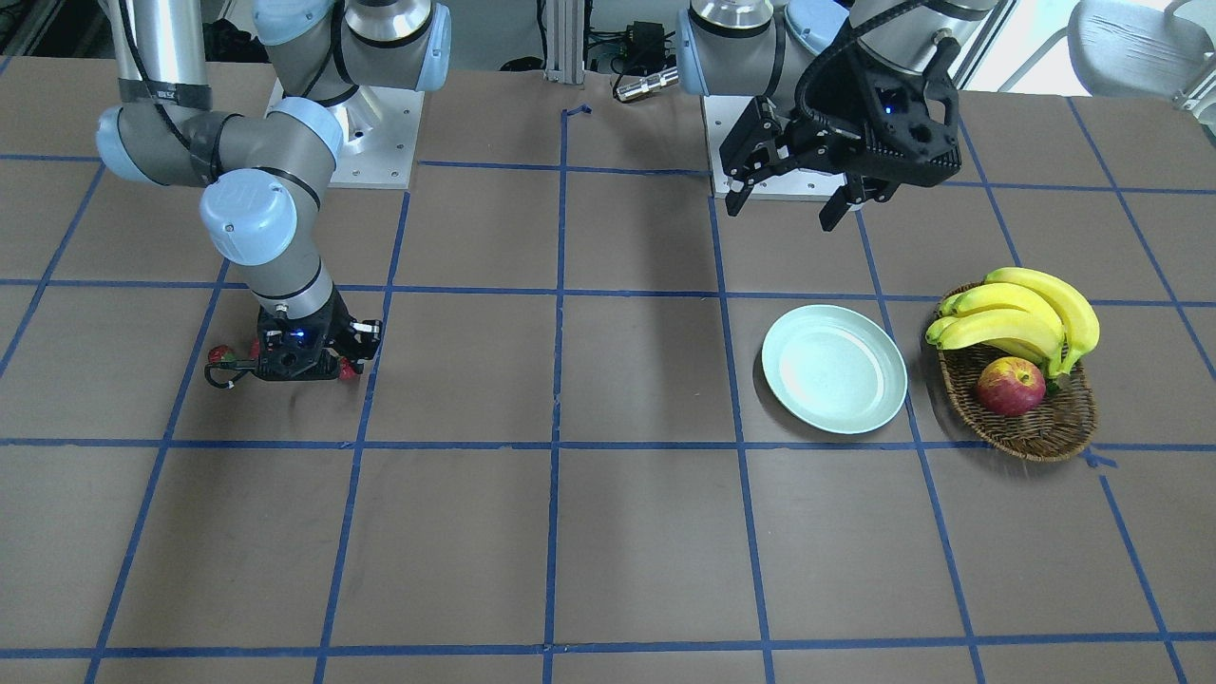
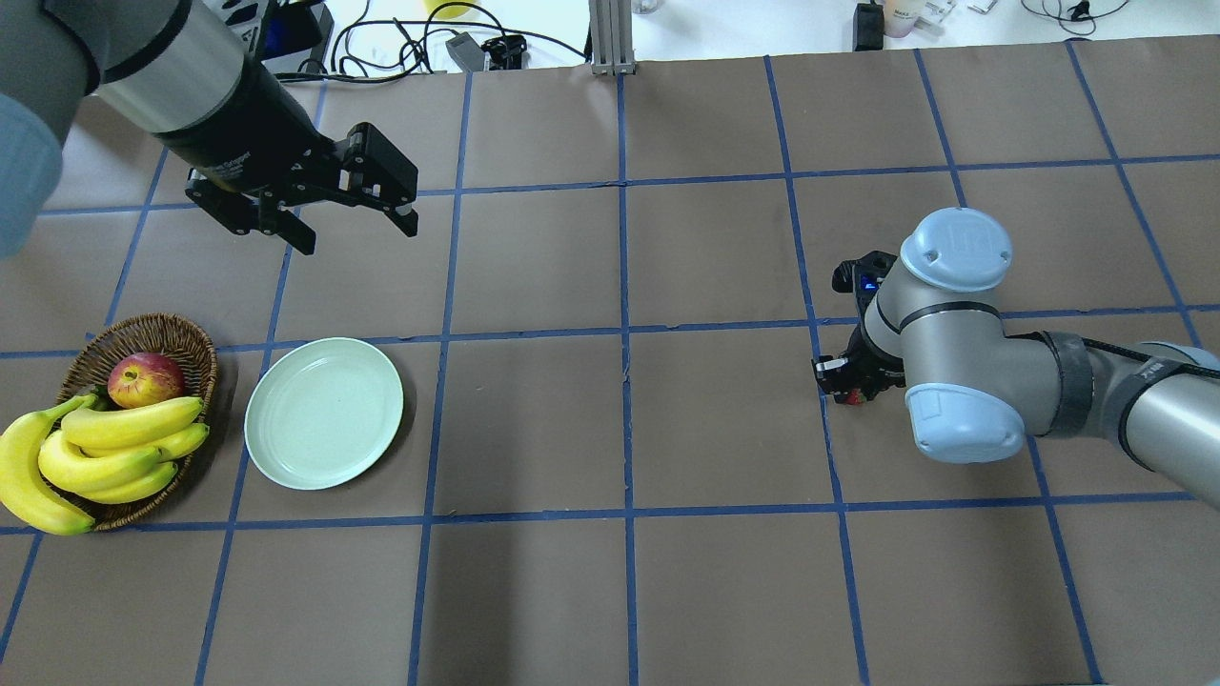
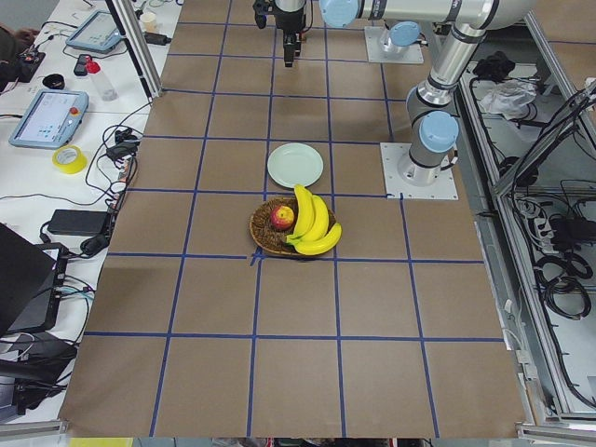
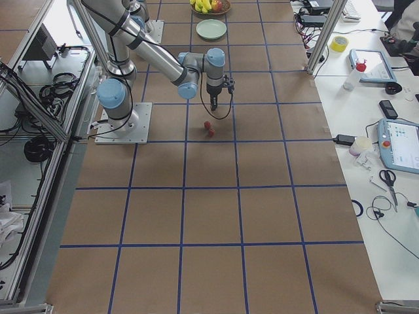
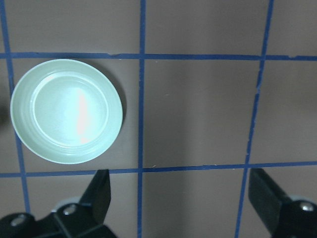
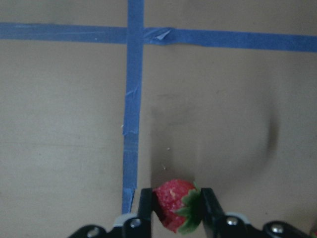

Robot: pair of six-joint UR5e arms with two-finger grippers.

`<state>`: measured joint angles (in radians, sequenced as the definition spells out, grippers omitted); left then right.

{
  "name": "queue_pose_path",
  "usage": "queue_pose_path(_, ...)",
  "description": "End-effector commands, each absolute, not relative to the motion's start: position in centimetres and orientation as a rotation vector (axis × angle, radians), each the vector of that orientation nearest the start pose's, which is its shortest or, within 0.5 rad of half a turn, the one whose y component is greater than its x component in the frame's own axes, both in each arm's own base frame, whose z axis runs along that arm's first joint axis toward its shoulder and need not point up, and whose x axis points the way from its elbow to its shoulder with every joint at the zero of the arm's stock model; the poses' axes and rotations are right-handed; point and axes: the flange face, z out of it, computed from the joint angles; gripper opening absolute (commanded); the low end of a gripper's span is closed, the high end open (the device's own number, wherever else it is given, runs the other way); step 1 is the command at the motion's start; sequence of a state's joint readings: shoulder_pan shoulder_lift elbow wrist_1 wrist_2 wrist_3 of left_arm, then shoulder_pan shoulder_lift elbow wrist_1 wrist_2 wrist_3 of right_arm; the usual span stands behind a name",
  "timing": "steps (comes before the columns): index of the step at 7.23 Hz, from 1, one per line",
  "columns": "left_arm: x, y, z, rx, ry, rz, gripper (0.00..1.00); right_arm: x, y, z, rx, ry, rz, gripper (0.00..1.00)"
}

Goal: Collect all strawberries into plate
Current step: 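Carry the strawberry toward the plate and release it mid-table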

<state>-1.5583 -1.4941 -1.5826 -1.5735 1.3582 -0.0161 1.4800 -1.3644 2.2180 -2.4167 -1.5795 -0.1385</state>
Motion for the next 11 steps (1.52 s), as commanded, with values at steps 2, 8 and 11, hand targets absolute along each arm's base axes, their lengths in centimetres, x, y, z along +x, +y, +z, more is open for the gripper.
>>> queue_pose_path(2,-13.2,-45.8,53.4,-0.024,3.213,-0.092,1.00,8.9,-47.0,20.1,-0.041,3.150,-0.042,0.09)
queue_pose_path(8,-12.7,-46.2,50.6,-0.061,3.216,0.047,1.00,28.0,-47.9,25.0,0.364,2.857,0.043,0.09)
queue_pose_path(11,-12.6,-45.5,50.8,-0.063,3.218,0.033,1.00,39.6,-49.6,25.8,0.634,2.731,0.056,0.09)
